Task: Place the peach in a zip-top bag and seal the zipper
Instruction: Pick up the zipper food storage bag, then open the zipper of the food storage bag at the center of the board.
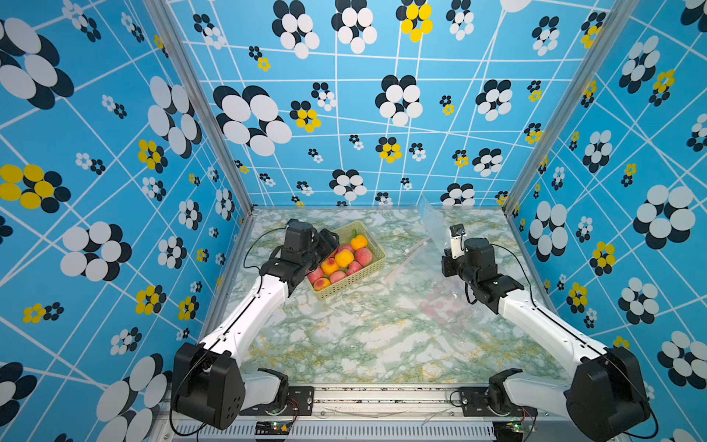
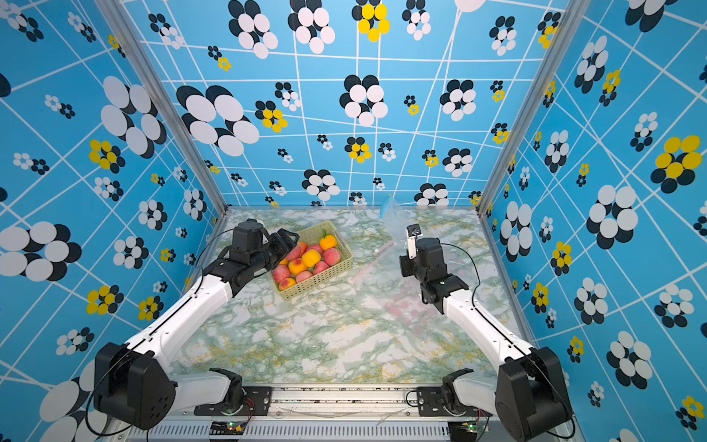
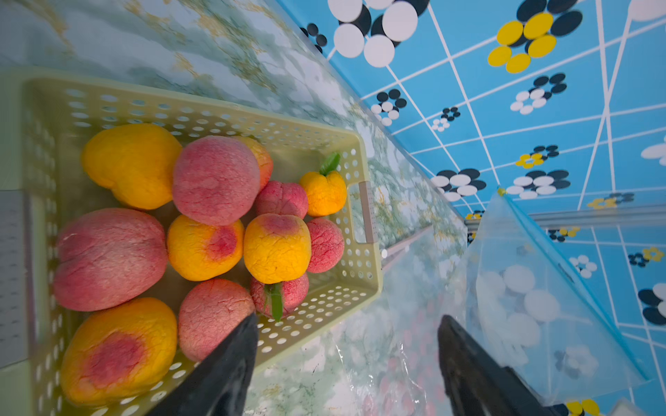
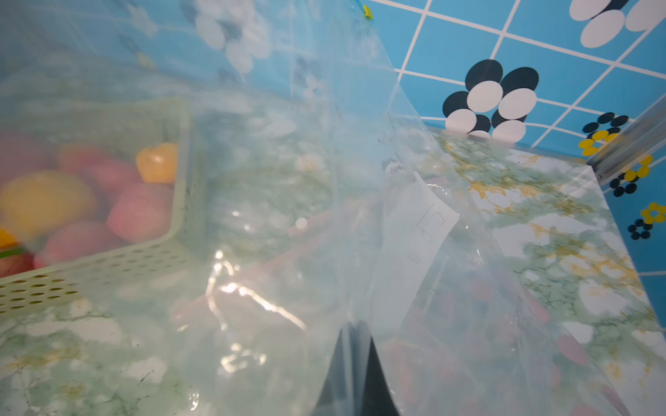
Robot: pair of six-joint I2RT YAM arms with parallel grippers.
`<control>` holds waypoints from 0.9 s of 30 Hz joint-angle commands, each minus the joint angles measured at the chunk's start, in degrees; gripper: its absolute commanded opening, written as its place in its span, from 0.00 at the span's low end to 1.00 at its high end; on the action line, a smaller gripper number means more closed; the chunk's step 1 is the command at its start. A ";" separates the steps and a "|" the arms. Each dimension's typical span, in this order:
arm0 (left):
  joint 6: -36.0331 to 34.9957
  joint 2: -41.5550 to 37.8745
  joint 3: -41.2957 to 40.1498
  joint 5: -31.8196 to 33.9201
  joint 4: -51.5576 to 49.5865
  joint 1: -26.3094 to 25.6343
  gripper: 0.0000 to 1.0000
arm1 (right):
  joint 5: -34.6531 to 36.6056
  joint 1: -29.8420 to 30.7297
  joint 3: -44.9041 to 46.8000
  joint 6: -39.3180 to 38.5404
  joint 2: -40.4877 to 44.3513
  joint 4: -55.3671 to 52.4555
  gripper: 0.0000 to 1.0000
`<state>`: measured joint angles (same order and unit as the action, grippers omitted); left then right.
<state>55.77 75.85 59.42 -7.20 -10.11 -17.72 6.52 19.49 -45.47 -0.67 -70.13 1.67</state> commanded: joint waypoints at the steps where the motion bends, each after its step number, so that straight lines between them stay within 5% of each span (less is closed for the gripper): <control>1: 2.74 3.43 3.84 -3.26 5.23 -3.03 0.93 | -7.55 0.55 3.36 2.31 2.66 8.48 0.00; 12: 10.74 15.39 13.57 -6.32 13.01 -8.45 0.95 | -9.25 0.86 10.47 3.22 7.46 12.84 0.00; 27: 7.69 31.18 36.45 -17.19 4.84 -11.77 0.89 | -10.48 1.52 16.16 1.15 9.00 17.54 0.00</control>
<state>65.60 105.62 93.06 -21.34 -1.74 -28.60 -3.18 20.58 -30.13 1.58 -62.00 16.60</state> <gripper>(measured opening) 0.898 0.054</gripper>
